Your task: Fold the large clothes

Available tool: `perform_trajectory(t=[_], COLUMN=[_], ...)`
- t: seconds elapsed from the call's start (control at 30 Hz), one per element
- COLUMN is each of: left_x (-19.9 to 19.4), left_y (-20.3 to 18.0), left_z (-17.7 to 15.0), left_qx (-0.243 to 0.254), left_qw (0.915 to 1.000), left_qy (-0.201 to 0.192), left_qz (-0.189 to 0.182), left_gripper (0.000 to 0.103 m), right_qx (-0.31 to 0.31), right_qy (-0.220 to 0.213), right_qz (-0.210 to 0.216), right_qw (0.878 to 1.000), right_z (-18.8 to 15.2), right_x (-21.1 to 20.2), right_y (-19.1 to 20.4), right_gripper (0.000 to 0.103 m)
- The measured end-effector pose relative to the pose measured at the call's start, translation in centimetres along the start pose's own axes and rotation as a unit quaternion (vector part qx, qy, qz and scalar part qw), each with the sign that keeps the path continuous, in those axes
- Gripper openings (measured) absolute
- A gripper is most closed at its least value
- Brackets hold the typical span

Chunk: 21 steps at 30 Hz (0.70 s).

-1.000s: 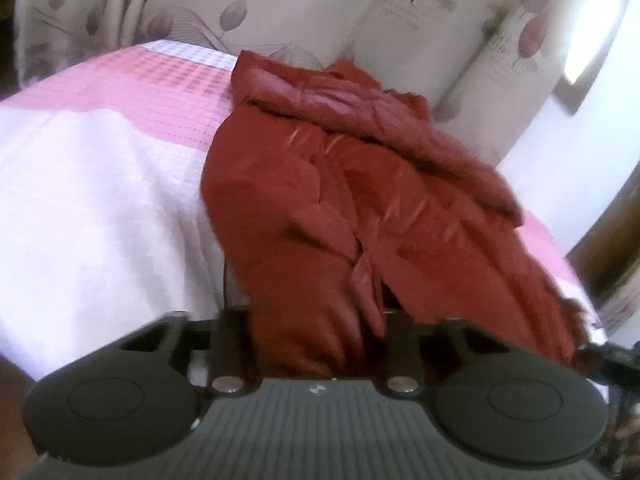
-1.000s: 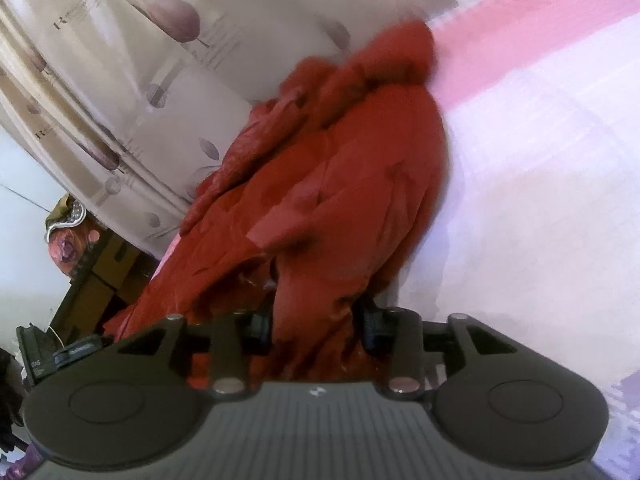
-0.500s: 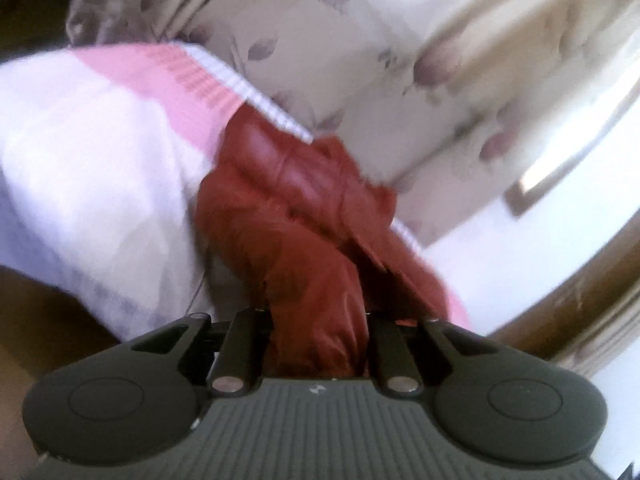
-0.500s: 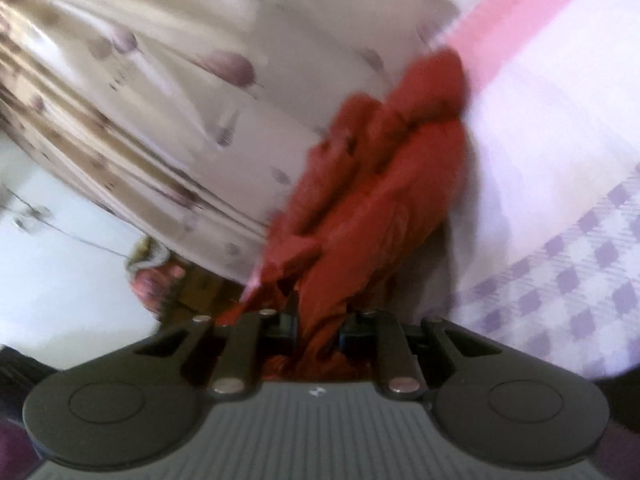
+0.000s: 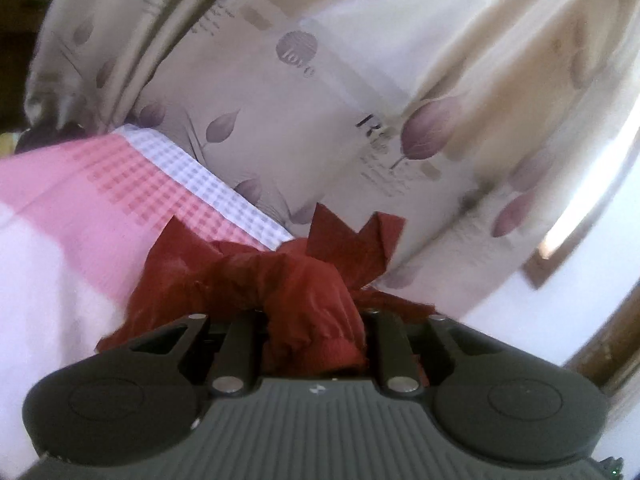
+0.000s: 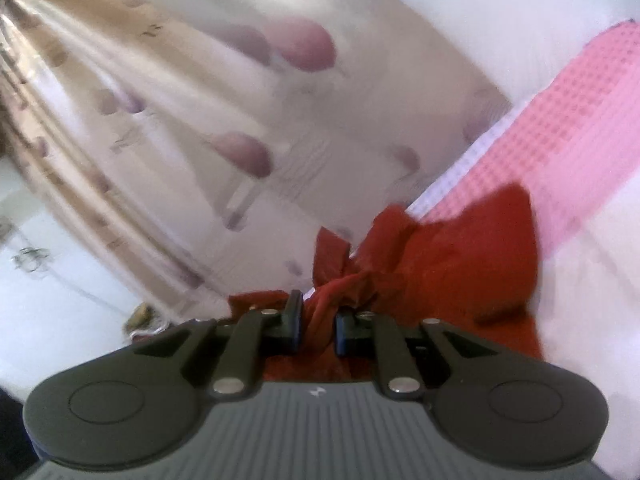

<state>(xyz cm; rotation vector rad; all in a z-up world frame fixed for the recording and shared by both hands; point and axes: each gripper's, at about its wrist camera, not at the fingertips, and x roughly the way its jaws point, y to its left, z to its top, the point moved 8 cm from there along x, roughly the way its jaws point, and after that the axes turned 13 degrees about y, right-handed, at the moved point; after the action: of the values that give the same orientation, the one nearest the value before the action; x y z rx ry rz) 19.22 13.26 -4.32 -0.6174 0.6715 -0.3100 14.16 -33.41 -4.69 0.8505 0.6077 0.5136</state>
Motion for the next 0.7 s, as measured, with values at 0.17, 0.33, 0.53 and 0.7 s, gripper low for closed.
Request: perform_trajectory(t=[0.17,0.33,0.53,0.7], left_x=[6.8,10.1,8.1,6.3], left_y=[0.5,1.6,1.2,-0.6], left_z=[1.5,1.8,2.0,2.1], left_qx=[0.024,0.007,0.010,0.065], left_qw=[0.9987,0.9986,0.9999,0.9972], left_qy=[0.028,0.044,0.010,-0.030], left_qz=[0.034,0.028,-0.005,0.019], left_gripper=[0.035,0.042,0.070,0.076], right_qx=[0.054,0.129,0.188,0.081], right_qy=[0.008,0.021,-0.034,-0.118], right_qz=[-0.031,-0.040,0.044,0.020], right_qw=[0.998,0.991,0.981,0.990], right_z=[3.5,4.7,5.5,6.3], right_x=[4.7,8.4,5.0,-0.3], right_y=[-4.5,-9.3,-8.7,-4.4], right_gripper=[0.016,0.018,0.052,0.086])
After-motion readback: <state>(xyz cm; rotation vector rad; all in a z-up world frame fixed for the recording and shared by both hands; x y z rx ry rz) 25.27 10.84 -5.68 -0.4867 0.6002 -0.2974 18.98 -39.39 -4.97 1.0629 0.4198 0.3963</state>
